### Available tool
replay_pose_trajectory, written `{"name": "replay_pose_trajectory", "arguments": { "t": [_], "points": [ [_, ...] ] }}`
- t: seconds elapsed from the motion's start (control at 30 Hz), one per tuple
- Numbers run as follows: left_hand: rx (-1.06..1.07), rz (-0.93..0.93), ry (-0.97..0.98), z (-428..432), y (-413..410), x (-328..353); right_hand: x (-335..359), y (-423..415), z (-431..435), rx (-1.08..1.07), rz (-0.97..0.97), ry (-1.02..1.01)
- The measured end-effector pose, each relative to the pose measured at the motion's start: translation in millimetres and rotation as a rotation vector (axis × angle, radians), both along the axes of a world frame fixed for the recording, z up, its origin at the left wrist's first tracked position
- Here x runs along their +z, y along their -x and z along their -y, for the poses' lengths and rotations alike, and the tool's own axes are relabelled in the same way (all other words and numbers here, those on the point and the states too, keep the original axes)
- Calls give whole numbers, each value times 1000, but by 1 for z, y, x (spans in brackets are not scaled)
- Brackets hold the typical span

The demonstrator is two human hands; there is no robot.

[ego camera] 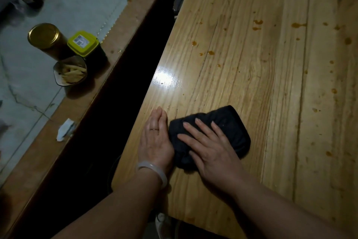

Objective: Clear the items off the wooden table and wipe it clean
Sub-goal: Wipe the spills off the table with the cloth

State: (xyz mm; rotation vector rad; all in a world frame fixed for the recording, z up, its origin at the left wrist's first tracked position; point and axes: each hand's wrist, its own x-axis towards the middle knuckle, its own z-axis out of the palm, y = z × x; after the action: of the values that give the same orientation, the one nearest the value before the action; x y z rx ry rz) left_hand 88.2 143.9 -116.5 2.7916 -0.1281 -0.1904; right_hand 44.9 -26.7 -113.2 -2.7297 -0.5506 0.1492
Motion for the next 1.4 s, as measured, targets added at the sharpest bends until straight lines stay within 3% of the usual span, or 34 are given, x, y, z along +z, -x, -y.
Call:
{"name": "replay_pose_trajectory", "arguments": {
  "t": [0.1, 0.33, 0.53, 0.73, 0.97, 1.23, 1.4],
  "points": [
    [-11, 71, -17, -4, 0, -8, 0, -33, -7, -2, 5, -6],
    [46, 48, 27, 4, 0, 1, 0, -102, -19, -56, -17, -23],
    [52, 42, 41, 2, 7, 1, 4, -67, -16, -88, -18, -100],
    [32, 12, 11, 1, 4, -2, 3, 1, 12, 5, -37, -2],
    [64, 69, -7, 3, 3, -4, 2, -53, 19, 13, -28, 4],
    [84, 24, -43, 7, 1, 2, 8, -145, 6, -189, -73, 2],
    [87, 10, -28, 10, 5, 7, 10, -124, -3, -155, -64, -58]
  ]
}}
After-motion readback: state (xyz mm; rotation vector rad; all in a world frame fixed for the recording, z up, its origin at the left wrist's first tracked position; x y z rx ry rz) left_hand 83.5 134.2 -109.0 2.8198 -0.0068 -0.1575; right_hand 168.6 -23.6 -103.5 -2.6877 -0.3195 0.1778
